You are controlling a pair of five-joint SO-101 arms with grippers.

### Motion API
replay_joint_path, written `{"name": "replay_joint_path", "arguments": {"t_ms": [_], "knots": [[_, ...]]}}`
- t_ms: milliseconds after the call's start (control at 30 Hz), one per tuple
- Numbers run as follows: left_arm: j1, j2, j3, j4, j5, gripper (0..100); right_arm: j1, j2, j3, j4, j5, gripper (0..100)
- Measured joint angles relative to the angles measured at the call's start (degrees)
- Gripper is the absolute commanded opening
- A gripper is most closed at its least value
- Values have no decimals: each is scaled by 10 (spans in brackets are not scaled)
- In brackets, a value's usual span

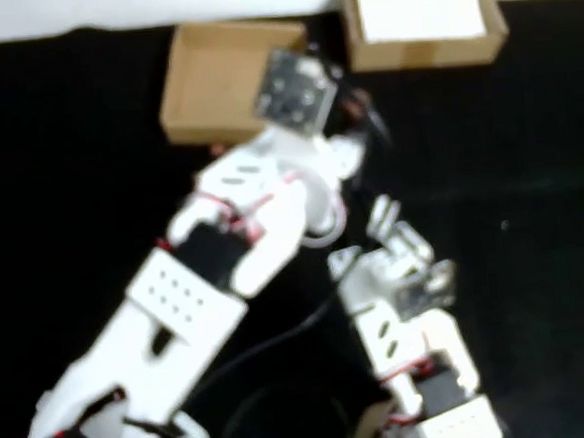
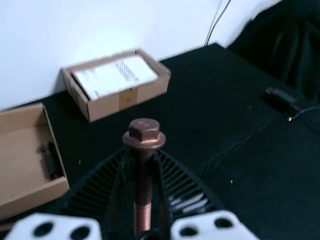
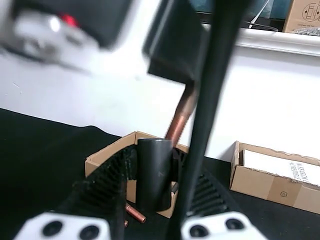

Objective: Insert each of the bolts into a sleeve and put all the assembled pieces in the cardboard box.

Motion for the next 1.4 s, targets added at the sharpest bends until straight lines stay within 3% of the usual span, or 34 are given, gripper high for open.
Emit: {"name": "replay_joint_path", "arguments": {"t_ms": [767,1000,1400], "knots": [[-7,-95,83,76,-1,10,0,-3,2,0,0,6],[-58,-96,62,41,74,10,0,-3,2,0,0,6],[-25,-44,-7,40,96,10,0,-2,2,0,-69,6]]}}
